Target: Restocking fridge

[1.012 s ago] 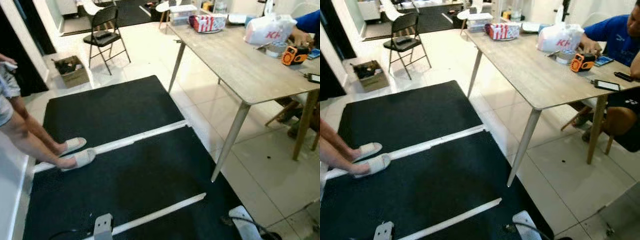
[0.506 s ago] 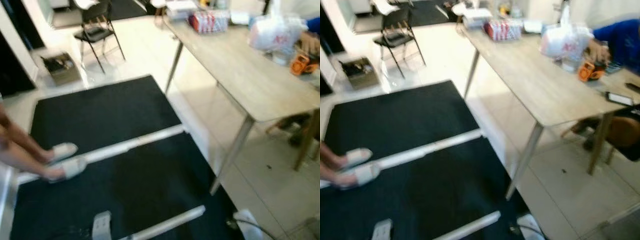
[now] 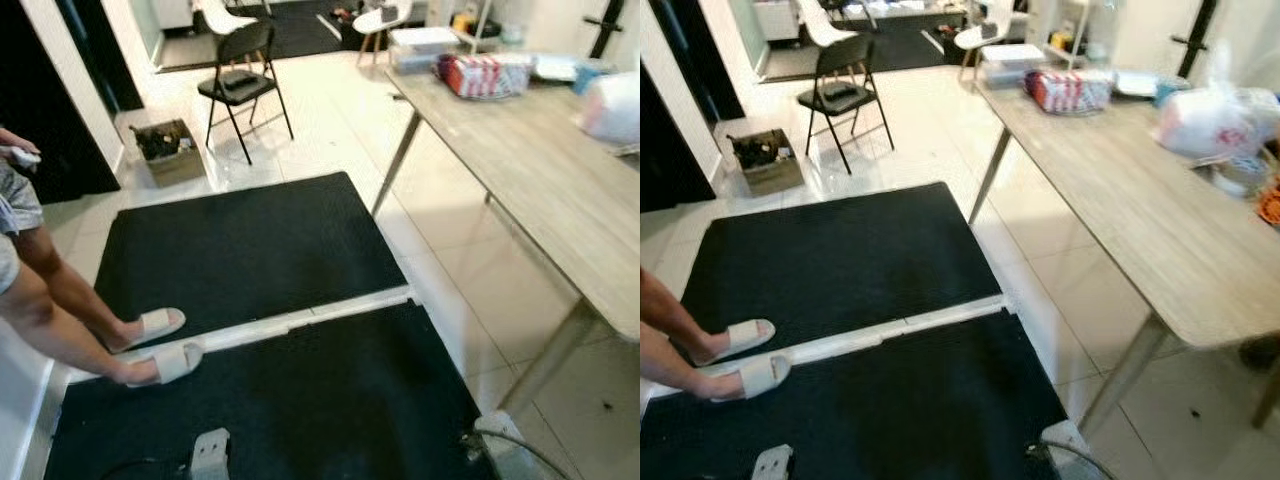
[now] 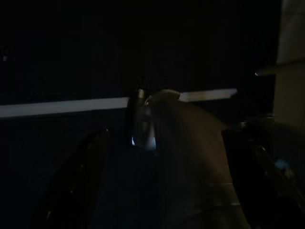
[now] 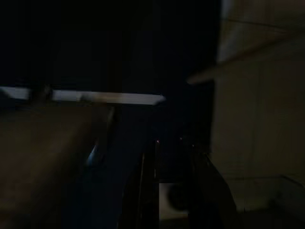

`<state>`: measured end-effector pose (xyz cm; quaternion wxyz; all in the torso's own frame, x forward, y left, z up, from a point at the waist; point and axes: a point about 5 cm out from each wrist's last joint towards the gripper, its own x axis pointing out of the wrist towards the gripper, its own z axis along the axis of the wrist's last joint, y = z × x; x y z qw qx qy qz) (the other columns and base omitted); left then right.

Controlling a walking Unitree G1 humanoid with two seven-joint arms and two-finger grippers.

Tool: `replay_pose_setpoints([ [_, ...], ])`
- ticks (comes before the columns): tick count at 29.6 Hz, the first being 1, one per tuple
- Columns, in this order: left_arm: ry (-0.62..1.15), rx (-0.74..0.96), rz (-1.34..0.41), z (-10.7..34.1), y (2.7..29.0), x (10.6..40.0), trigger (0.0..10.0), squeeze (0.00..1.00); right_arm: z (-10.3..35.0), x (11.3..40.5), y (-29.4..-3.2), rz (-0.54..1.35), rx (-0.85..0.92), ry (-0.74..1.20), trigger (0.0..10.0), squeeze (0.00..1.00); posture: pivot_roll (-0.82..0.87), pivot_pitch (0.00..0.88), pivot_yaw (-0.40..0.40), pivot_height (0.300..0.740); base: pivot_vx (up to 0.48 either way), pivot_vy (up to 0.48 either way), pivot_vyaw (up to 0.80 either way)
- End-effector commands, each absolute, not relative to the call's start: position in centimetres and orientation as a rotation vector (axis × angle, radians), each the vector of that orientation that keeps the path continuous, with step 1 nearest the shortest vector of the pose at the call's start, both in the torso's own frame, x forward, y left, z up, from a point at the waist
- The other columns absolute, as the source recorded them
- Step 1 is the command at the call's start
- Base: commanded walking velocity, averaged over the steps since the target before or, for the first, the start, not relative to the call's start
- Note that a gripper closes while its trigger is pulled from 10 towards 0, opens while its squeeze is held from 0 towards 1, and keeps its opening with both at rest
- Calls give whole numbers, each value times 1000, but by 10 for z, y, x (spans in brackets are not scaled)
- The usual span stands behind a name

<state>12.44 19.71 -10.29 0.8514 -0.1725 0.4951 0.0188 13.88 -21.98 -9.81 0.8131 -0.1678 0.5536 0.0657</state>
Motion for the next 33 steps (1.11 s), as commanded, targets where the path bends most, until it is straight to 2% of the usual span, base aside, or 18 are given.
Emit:
replay_pose_setpoints([
  [1, 1043, -362, 38, -103, 197, 125, 10000, 0, -96, 140, -228, 117, -371, 1178, 10000, 0, -61, 0, 37, 740, 480, 0, 0],
  [7, 1043, -361, 37, -103, 196, 125, 10000, 0, -96, 140, -229, 110, -359, 1178, 10000, 0, -62, 0, 36, 740, 480, 0, 0],
  [24, 1053, -355, 35, -104, 197, 122, 10000, 0, -97, 138, -228, 111, -353, 1188, 10000, 0, -58, 0, 35, 740, 480, 0, -761],
  [33, 1056, -347, 32, -104, 198, 121, 10000, 0, -96, 139, -228, 118, -365, 1182, 10000, 0, -58, 0, 36, 740, 480, 0, 0],
])
